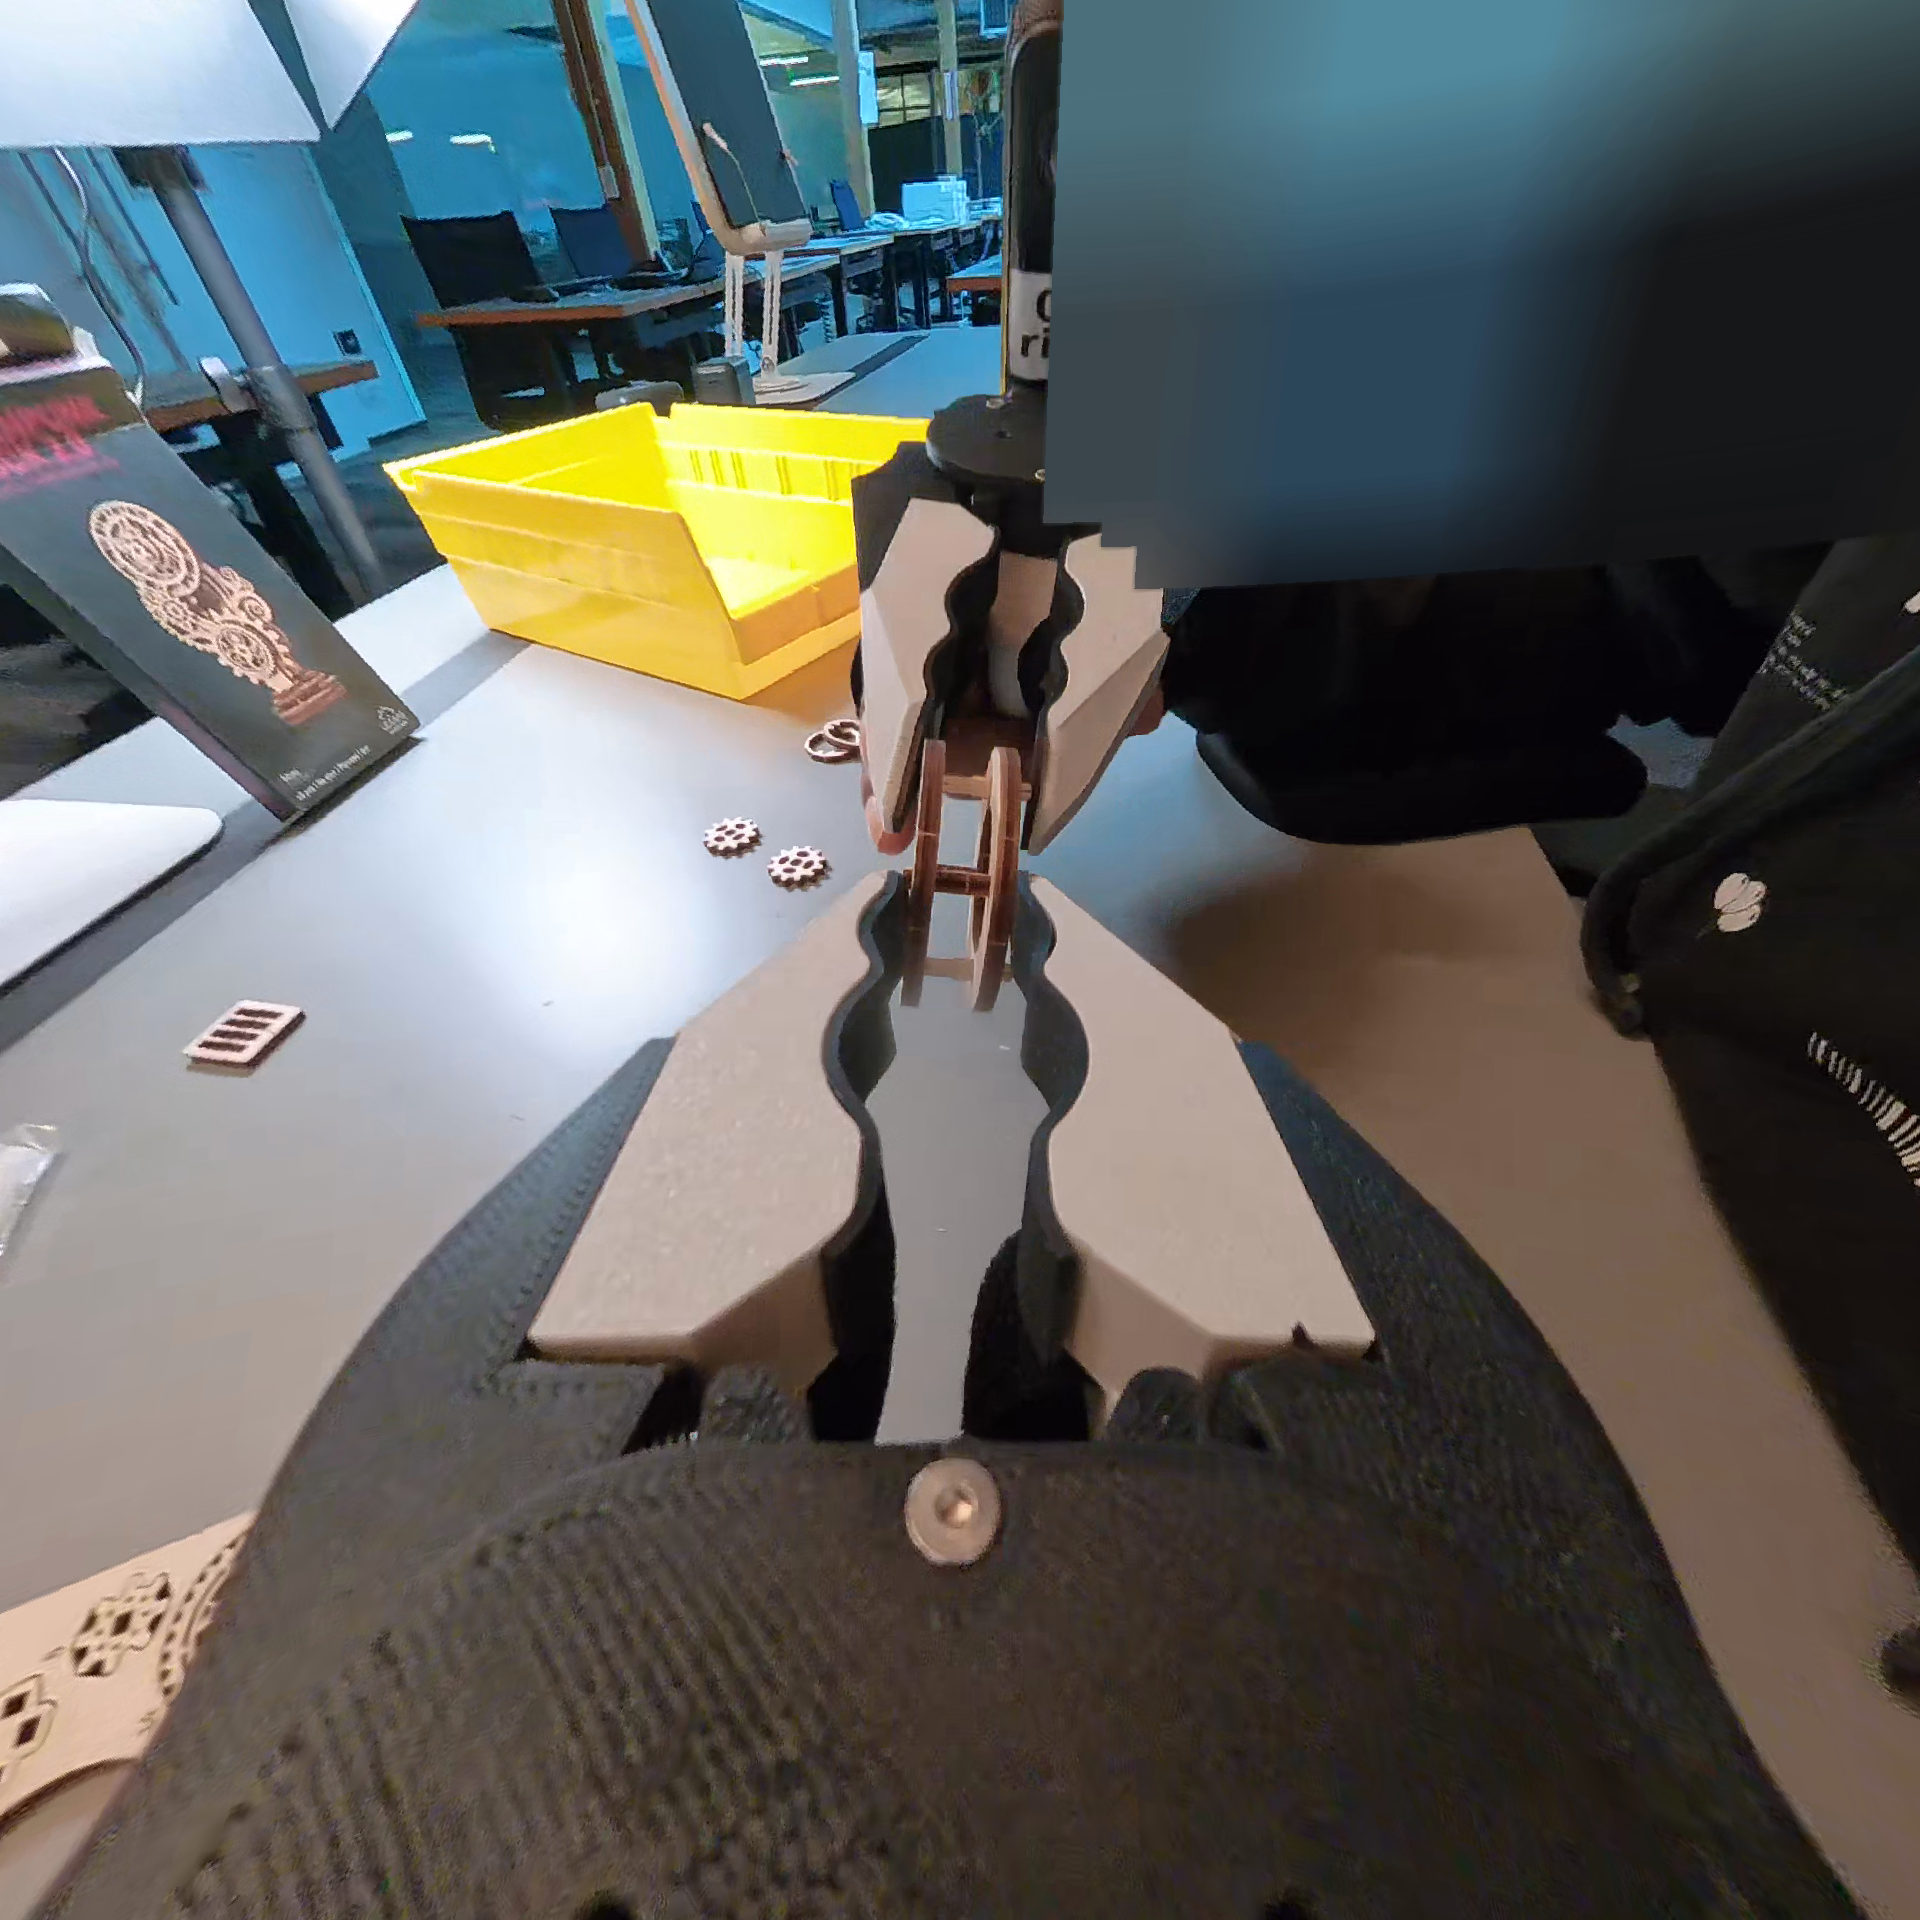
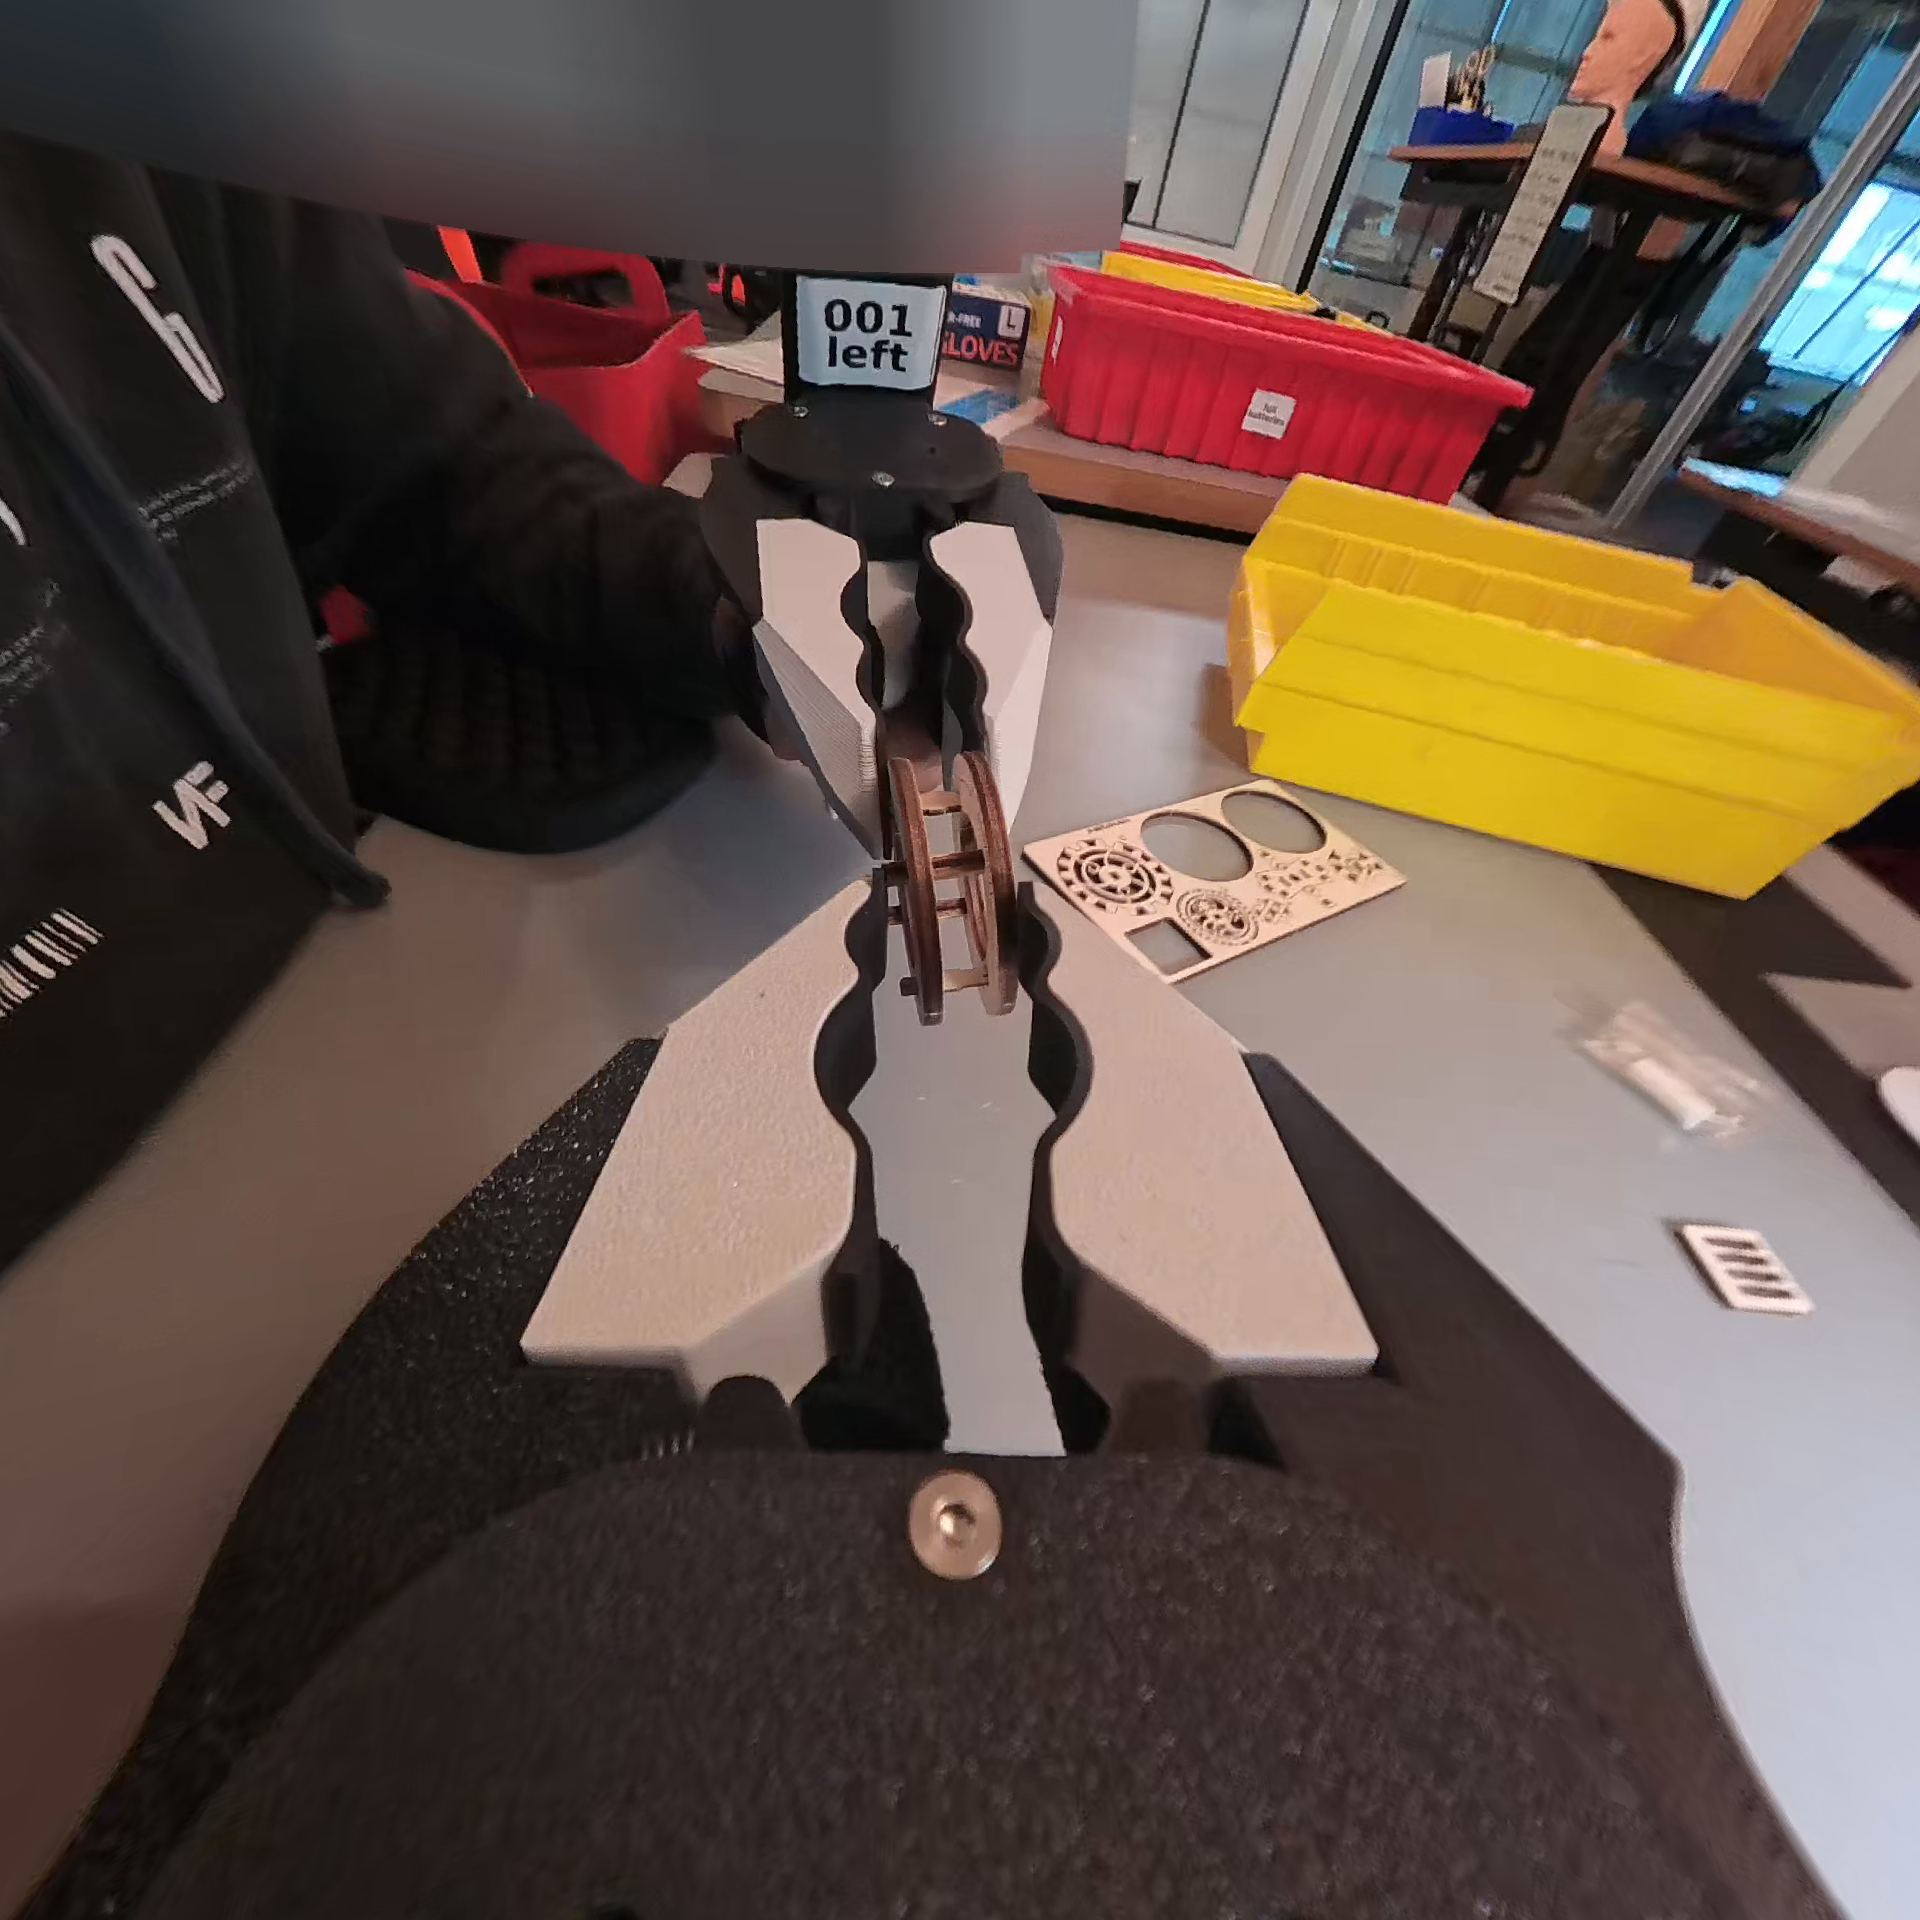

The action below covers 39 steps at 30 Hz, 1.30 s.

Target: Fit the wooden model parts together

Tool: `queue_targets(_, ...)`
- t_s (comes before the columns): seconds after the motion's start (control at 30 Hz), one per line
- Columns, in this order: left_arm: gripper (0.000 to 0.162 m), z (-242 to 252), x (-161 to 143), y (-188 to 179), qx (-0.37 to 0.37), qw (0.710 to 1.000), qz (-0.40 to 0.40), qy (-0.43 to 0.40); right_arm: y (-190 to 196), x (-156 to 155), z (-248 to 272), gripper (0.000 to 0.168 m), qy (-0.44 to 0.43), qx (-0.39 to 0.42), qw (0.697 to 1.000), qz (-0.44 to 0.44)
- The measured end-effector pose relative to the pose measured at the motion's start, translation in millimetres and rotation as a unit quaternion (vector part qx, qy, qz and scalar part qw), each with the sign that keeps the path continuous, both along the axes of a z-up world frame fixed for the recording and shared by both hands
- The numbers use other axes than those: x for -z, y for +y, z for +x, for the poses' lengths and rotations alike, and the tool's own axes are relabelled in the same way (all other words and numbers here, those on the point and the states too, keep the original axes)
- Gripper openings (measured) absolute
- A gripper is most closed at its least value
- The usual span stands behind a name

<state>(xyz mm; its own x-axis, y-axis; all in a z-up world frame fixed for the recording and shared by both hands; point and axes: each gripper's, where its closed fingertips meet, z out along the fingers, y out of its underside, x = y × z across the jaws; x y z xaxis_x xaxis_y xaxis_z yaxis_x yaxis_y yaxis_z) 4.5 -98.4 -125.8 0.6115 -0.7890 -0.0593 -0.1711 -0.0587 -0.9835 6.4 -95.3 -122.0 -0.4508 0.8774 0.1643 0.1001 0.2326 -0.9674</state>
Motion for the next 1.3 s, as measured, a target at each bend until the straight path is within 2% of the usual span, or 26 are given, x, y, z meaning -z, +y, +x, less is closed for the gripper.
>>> queue_targets(0.27, 0.018, 1.3, -6.0, -2.2, -0.007, 1.0, 0.023, 0.001, -0.1, -7.0, -1.2, 0.02, 0.014, 0.003, 1.0, -0.004)
queue_targets(0.6, 0.018, -3.1, 7.8, 4.6, -0.029, 0.998, 0.04, 0.05, 5.8, 8.9, -4.3, 0.023, -0.008, 0.012, 1.0, -0.004)
queue_targets(0.77, 0.019, -1.4, 17.2, 7.2, -0.033, 0.995, 0.045, 0.084, 1.9, 15.9, -5.0, 0.03, -0.027, 0.006, 1.0, 0.001)
queue_targets(0.93, 0.019, 2.3, 25.6, 4.8, -0.018, 0.994, 0.04, 0.101, -2.6, 23.1, -6.8, 0.022, -0.032, -0.001, 0.999, 0.019)
queue_targets(1.03, 0.019, 3.0, 21.5, 2.8, -0.009, 0.996, 0.054, 0.077, -4.1, 17.4, -5.1, 0.022, -0.015, -0.012, 1.0, -0.002)
queue_targets(1.13, 0.028, -1.5, 19.1, 5.0, -0.015, 0.996, 0.065, 0.061, -2.7, 6.0, -1.3, 0.021, 0.013, -0.022, 0.999, -0.03)
queue_targets(1.3, 0.017, 2.7, 20.8, 0.4, 0.003, 0.996, 0.067, 0.064, -5.6, 1.0, 0.5, 0.022, 0.038, -0.028, 0.999, -0.019)
